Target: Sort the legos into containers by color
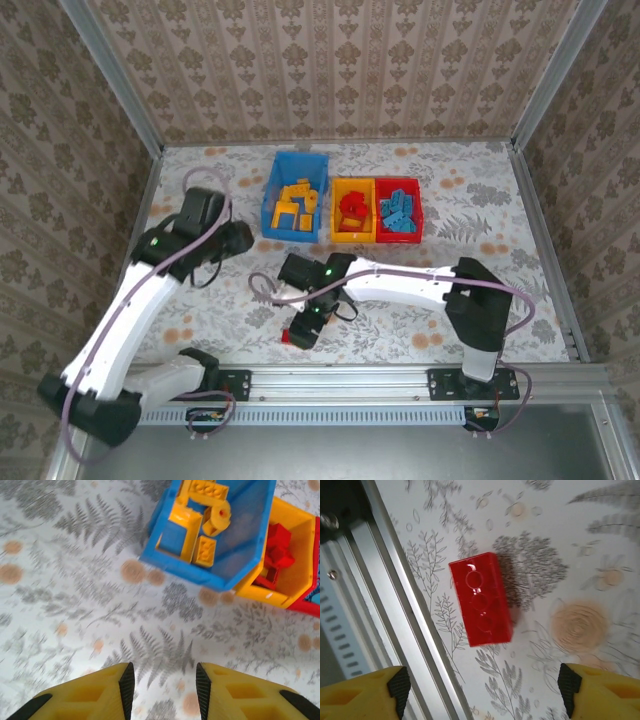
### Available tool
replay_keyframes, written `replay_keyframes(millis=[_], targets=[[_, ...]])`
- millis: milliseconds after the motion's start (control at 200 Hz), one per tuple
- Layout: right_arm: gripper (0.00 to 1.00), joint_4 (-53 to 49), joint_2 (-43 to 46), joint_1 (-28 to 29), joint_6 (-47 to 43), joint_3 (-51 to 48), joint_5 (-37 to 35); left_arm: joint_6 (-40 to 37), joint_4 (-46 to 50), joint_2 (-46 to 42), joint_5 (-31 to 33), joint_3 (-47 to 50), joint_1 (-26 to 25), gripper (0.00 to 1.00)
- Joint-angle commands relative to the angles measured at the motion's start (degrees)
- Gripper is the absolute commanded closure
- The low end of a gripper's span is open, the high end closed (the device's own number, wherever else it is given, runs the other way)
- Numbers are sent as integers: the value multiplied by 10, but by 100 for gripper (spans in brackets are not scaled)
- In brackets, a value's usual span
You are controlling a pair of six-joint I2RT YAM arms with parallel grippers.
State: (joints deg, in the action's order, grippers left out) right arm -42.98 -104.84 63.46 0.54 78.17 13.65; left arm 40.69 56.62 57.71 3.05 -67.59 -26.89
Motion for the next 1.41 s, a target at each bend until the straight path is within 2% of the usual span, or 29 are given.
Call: replay_keyframes(millis=[0,165,270,380,560,670,715,840,985,1045,1160,1245,1400], targets=[[1,-16,-33,21,-30,33,-29,37,100,-67,25,33,4,60],[1,-15,-69,41,-30,46,-69,55,162,-138,27,58,24,60],[8,-30,-100,45,-27,73,-97,67,187,-164,33,66,25,60],[23,-43,-133,50,-30,94,-119,73,197,-179,35,73,25,59],[40,-41,-145,54,-19,100,-151,72,192,-182,36,75,25,59],[62,-47,-142,50,-5,100,-178,68,171,-180,29,80,25,59],[66,-43,-130,44,4,97,-181,62,155,-177,17,83,25,58],[70,-24,-47,-12,66,62,-188,37,69,-160,-49,97,25,54],[73,6,76,-133,145,3,-167,24,-27,-123,-92,100,11,54],[75,9,94,-180,167,1,-145,17,-62,-91,-97,92,-22,54],[76,3,69,-250,201,40,-121,-5,-110,-17,-86,58,-73,54],[77,-13,13,-295,238,107,-106,-24,-139,40,-74,22,-100,54],[77,-60,-99,-338,285,247,-87,-65,-182,134,-73,-57,-129,53]])
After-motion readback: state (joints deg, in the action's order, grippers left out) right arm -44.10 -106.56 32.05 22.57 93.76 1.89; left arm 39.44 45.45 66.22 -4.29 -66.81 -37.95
